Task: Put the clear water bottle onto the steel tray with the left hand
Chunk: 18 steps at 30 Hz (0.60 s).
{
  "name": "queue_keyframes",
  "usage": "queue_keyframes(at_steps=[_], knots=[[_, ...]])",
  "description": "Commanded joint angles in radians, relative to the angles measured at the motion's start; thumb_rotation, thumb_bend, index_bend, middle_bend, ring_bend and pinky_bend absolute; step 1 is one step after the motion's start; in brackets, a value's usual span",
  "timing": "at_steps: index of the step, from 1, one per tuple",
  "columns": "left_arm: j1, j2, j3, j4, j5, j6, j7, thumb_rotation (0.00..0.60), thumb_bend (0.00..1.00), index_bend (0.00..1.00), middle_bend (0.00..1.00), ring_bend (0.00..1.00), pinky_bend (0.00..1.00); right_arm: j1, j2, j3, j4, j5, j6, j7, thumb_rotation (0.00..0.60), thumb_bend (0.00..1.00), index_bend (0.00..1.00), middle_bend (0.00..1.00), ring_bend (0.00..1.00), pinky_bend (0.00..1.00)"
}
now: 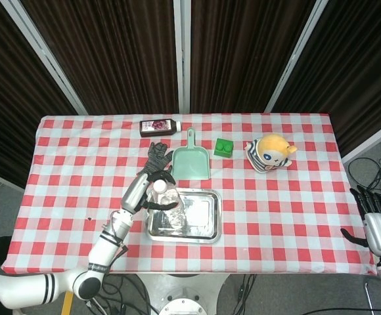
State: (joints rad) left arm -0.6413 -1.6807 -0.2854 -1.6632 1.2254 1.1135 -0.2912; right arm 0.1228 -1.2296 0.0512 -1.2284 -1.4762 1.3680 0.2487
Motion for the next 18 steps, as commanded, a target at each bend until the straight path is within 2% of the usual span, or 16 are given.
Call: queue_keyframes(at_steps=[1, 7, 18], knots=[[-0.001, -0.032, 0.024, 0.038, 0.026, 0.013, 0.007, 0.6, 0.22, 0.56, 0.63, 0.53, 0.61, 0.001, 0.0, 0.0, 0.001, 0.001, -0.003, 0.002, 0.6, 0.12, 0.0, 0.0, 0.0, 0.0], [0.011, -0.076, 0.051, 0.111, 0.08, 0.049, -0.014, 0.6, 0.22, 0.56, 0.63, 0.53, 0.61, 0.003, 0.0, 0.002, 0.003, 0.003, -0.006, 0.007, 0.6, 0.12, 0.0, 0.0, 0.0, 0.0], [0.028, -0.09, 0.1, 0.195, 0.146, 0.053, -0.065, 0.6, 0.21, 0.56, 0.63, 0.53, 0.6, 0.004, -0.006, 0.001, 0.011, 0.006, -0.013, 0.002, 0.6, 0.12, 0.0, 0.0, 0.0, 0.0]])
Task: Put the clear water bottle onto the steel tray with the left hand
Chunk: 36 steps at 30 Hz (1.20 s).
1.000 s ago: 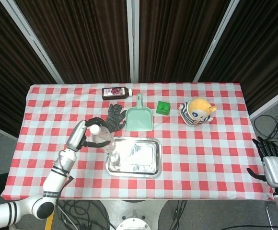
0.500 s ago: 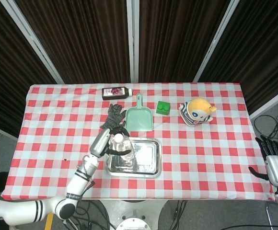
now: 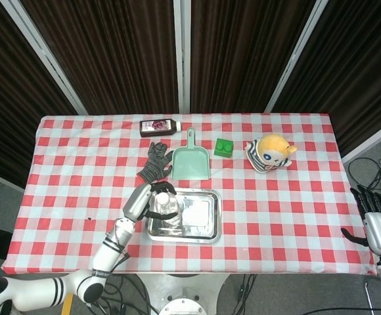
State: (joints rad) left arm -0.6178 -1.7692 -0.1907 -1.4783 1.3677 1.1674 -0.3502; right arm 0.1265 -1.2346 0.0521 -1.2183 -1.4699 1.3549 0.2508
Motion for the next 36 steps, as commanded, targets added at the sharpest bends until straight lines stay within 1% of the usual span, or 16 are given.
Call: queue_keyframes(at_steps=[1, 7, 13, 19, 25, 29, 32, 36], knots=[[0.006, -0.002, 0.008, 0.016, 0.006, -0.001, -0.007, 0.6, 0.21, 0.56, 0.63, 0.53, 0.6, 0.0, -0.001, 0.0, 0.001, 0.0, 0.0, -0.001, 0.6, 0.12, 0.0, 0.0, 0.0, 0.0], [0.015, -0.003, 0.016, 0.04, 0.02, 0.0, -0.043, 0.6, 0.19, 0.55, 0.62, 0.51, 0.59, 0.002, -0.005, 0.0, 0.006, 0.004, -0.008, -0.006, 0.6, 0.12, 0.0, 0.0, 0.0, 0.0], [0.022, 0.002, 0.025, 0.054, 0.038, 0.001, -0.076, 0.6, 0.14, 0.5, 0.56, 0.47, 0.55, 0.002, -0.007, 0.001, 0.008, 0.007, -0.011, -0.008, 0.6, 0.12, 0.0, 0.0, 0.0, 0.0], [0.026, 0.008, 0.037, 0.056, 0.051, -0.008, -0.096, 0.6, 0.09, 0.41, 0.48, 0.4, 0.49, 0.002, -0.006, 0.001, 0.008, 0.009, -0.012, -0.008, 0.6, 0.12, 0.0, 0.0, 0.0, 0.0], [0.025, 0.02, 0.032, 0.041, 0.065, -0.003, -0.117, 0.6, 0.05, 0.31, 0.4, 0.32, 0.42, 0.002, -0.005, 0.002, 0.006, 0.009, -0.011, -0.008, 0.6, 0.12, 0.0, 0.0, 0.0, 0.0], [0.029, 0.034, 0.024, 0.006, 0.073, 0.01, -0.126, 0.6, 0.01, 0.26, 0.35, 0.26, 0.36, 0.001, -0.005, 0.001, 0.006, 0.008, -0.01, -0.007, 0.6, 0.12, 0.0, 0.0, 0.0, 0.0], [0.032, 0.06, 0.011, -0.048, 0.071, 0.019, -0.117, 0.6, 0.0, 0.23, 0.32, 0.23, 0.31, 0.001, -0.003, 0.003, 0.004, 0.008, -0.007, -0.006, 0.6, 0.12, 0.0, 0.0, 0.0, 0.0], [0.042, 0.126, -0.014, -0.164, 0.065, 0.04, -0.078, 0.6, 0.0, 0.22, 0.3, 0.21, 0.26, 0.0, 0.0, 0.006, 0.0, 0.009, -0.003, -0.003, 0.6, 0.12, 0.0, 0.0, 0.0, 0.0]])
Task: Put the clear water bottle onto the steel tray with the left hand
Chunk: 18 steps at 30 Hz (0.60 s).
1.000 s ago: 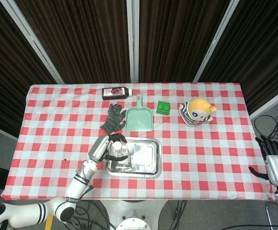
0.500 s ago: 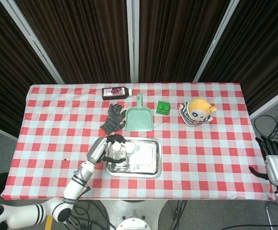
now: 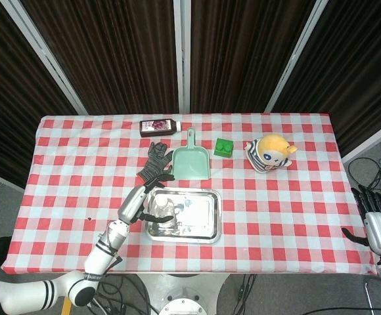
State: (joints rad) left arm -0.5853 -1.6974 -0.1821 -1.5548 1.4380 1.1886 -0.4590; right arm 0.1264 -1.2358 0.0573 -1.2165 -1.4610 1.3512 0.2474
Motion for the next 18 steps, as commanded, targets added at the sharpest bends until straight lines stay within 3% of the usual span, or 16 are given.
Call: queue_keyframes(at_steps=[1, 9, 12, 14, 18], knots=[[0.01, 0.071, -0.031, -0.115, -0.008, 0.022, 0.043, 0.6, 0.0, 0.22, 0.3, 0.21, 0.25, 0.001, 0.001, 0.001, -0.003, -0.001, 0.001, -0.001, 0.6, 0.12, 0.0, 0.0, 0.0, 0.0], [0.019, 0.241, -0.165, -0.303, -0.079, 0.067, 0.161, 0.6, 0.01, 0.22, 0.3, 0.21, 0.25, -0.002, 0.005, -0.004, -0.011, -0.01, 0.008, 0.0, 0.6, 0.12, 0.0, 0.0, 0.0, 0.0], [0.037, 0.313, -0.212, -0.272, -0.098, 0.1, 0.187, 0.6, 0.13, 0.23, 0.31, 0.21, 0.25, -0.002, 0.005, -0.004, -0.009, -0.01, 0.008, 0.004, 0.6, 0.12, 0.0, 0.0, 0.0, 0.0], [0.058, 0.357, -0.22, -0.238, -0.108, 0.114, 0.187, 0.6, 0.2, 0.25, 0.31, 0.21, 0.26, -0.002, 0.005, -0.003, -0.007, -0.009, 0.008, 0.005, 0.6, 0.12, 0.0, 0.0, 0.0, 0.0], [0.128, 0.434, -0.165, -0.125, -0.097, 0.142, 0.214, 0.6, 0.25, 0.27, 0.32, 0.21, 0.29, 0.0, 0.003, -0.003, -0.006, -0.012, 0.008, 0.002, 0.6, 0.12, 0.0, 0.0, 0.0, 0.0]])
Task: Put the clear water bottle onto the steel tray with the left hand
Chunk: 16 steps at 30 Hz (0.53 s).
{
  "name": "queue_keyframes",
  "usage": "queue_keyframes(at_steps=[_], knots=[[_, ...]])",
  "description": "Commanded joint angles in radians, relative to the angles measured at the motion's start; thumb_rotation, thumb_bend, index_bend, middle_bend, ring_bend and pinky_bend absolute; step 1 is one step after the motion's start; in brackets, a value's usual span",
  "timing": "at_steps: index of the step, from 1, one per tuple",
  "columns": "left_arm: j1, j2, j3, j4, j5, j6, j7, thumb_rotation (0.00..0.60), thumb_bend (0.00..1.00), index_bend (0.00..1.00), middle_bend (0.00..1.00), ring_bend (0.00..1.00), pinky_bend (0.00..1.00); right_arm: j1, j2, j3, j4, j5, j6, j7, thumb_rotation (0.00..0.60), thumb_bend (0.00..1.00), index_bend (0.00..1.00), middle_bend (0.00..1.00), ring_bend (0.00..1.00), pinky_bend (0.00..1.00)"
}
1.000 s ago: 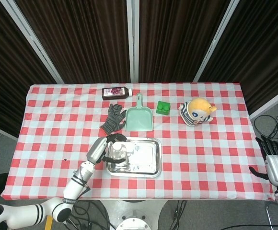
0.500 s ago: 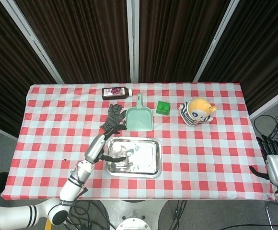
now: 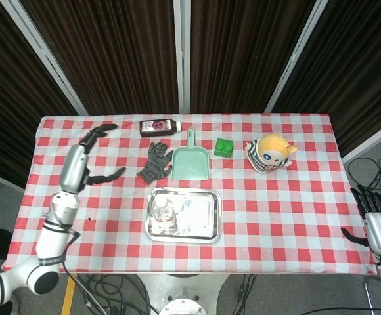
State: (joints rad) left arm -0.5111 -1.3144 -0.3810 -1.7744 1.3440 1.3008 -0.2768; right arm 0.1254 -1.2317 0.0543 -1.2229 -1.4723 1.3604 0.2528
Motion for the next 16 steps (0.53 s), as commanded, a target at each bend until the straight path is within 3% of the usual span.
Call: queue_keyframes(at_steps=[1, 7, 12, 16], knots=[[0.07, 0.055, 0.056, 0.125, 0.004, 0.04, 0.046, 0.6, 0.25, 0.27, 0.32, 0.21, 0.3, 0.001, -0.003, -0.001, 0.0, -0.001, -0.002, -0.007, 0.6, 0.12, 0.0, 0.0, 0.0, 0.0], [0.207, 0.043, 0.212, 0.312, 0.081, 0.153, 0.093, 0.6, 0.25, 0.3, 0.33, 0.26, 0.39, 0.003, -0.009, -0.005, 0.002, 0.0, -0.01, -0.024, 0.6, 0.12, 0.0, 0.0, 0.0, 0.0], [0.284, 0.012, 0.277, 0.39, 0.099, 0.215, 0.122, 0.6, 0.25, 0.32, 0.34, 0.26, 0.35, 0.001, -0.009, -0.005, 0.004, -0.002, -0.004, -0.021, 0.6, 0.12, 0.0, 0.0, 0.0, 0.0], [0.342, 0.03, 0.327, 0.393, 0.134, 0.261, 0.097, 0.6, 0.23, 0.32, 0.35, 0.26, 0.32, 0.0, -0.008, -0.006, 0.002, -0.006, 0.001, -0.019, 0.6, 0.12, 0.0, 0.0, 0.0, 0.0]])
